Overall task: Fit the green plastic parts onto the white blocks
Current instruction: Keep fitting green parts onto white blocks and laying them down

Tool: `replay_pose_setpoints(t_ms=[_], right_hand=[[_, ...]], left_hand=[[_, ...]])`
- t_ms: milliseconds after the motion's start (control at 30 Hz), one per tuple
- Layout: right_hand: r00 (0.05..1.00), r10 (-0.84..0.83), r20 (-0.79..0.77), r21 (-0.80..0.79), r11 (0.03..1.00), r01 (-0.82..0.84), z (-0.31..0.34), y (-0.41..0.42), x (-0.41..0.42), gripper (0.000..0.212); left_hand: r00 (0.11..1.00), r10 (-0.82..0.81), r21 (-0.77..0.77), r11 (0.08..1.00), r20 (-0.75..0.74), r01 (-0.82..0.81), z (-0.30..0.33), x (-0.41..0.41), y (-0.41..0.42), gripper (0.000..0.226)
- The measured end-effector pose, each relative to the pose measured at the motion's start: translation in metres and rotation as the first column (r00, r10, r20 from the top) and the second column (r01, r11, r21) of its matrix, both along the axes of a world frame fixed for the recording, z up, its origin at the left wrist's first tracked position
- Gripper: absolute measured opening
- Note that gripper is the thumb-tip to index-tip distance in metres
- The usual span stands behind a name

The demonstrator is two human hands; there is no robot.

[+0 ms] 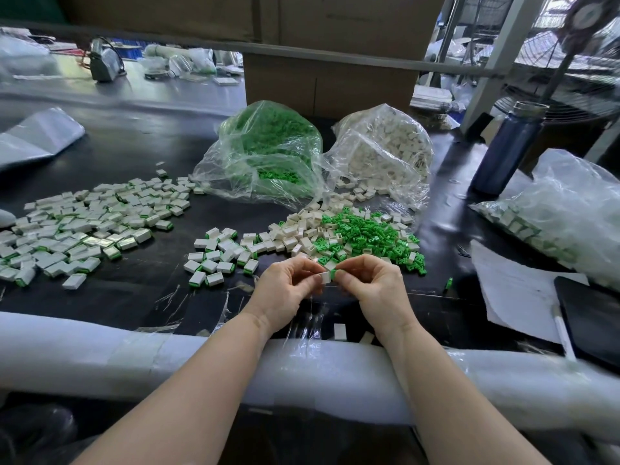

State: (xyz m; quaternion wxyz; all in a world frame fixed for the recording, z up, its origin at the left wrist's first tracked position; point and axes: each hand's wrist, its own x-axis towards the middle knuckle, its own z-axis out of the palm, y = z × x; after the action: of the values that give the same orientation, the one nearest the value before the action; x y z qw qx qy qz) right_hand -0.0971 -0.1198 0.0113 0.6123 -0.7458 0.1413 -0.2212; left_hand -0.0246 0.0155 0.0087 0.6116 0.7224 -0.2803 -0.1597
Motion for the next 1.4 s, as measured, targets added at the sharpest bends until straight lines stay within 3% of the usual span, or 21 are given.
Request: replay_pose_setpoints(t_ms=[567,933,1233,1400], right_hand=[[0.997,0.05,-0.052,-0.031,0.998,-0.052,-0.0016,0.0017,0.0007,0.021],[0.993,0.094,-0.071,0.039,0.995,-0.091,-0.0021,-0.001,0.0,0.023],[0.991,0.104,-0.079,0.024,0.994,-0.102,-0.0011,-0.0004,-0.0007,0.021],[0.997,0.057,-0.051,0.068,0.996,-0.053,-0.0006,0.0008,0.0016,0.013]], left_hand=[[0.999,0.014,0.044,0.999,0.029,-0.015,-0.0041,0.0022,-0.0014,0.01],[1.0,-0.004,0.101,0.995,0.03,0.001,0.0013,-0.0038,-0.002,0.013],[0.996,-0.01,0.142,0.99,0.093,-0.003,0.0011,-0.0051,-0.003,0.013],[0.969,0.04,0.168,0.982,0.244,-0.083,-0.0025,-0.0054,-0.0041,0.017]])
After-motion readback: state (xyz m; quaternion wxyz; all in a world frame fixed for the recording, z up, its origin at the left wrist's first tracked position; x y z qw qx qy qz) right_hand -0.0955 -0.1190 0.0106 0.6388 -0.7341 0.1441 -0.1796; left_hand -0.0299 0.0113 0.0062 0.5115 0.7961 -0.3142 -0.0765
